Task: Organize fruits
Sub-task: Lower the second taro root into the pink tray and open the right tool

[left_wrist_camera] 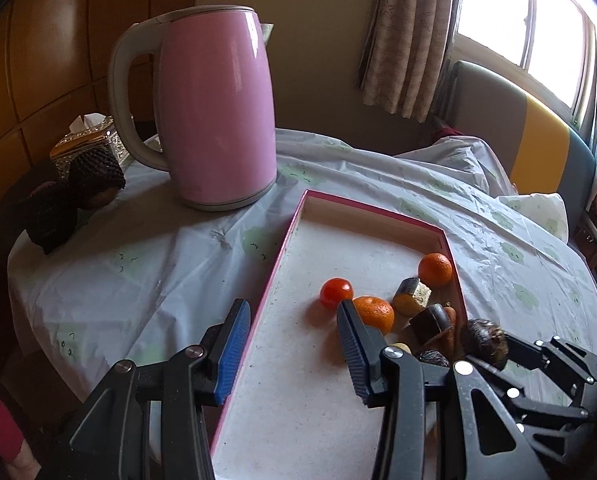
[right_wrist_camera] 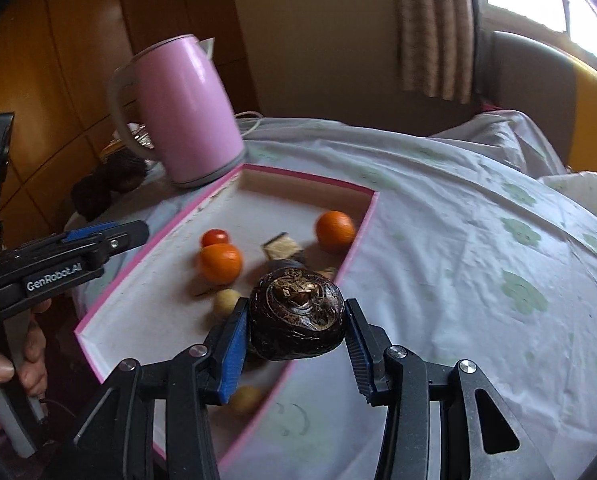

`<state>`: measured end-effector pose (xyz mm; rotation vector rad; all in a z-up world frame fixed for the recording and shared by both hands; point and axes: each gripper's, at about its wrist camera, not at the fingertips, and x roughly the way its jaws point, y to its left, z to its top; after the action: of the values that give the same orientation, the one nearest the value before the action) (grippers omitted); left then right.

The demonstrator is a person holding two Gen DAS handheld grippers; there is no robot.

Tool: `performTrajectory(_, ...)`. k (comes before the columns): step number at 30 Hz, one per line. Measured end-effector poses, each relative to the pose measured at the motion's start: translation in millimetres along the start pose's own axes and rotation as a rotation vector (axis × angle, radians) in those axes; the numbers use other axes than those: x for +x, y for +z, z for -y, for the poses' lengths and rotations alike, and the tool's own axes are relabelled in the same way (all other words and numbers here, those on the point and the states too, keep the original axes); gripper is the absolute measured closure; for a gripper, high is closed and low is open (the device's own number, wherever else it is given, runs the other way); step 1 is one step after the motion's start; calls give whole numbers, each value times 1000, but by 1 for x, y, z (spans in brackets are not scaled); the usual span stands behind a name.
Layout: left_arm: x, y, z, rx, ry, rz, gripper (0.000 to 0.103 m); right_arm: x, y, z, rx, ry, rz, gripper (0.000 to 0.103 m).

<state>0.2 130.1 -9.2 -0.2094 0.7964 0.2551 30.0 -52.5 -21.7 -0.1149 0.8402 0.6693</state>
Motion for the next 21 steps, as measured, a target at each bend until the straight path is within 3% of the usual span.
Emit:
performTrajectory(4,-2,0,-9,-18,9,3,57,21,5,-29,-63,13,-27,55)
performTrajectory(9,-5,-3,-12,-19,14,7,55,26,4,-34,-58,8,-27,48)
performTrajectory(11,-6,-3,-11,-17,11,11,48,19,4,-32,-43,6,-7,48)
performTrajectory(16,-11,-6,-3,-1,-1,22,47,-5,4,-22,35,-82,79,32)
performTrajectory(21,-16,-11,8,15,-19,28,47,-19,1,-20,69,-184,110,27)
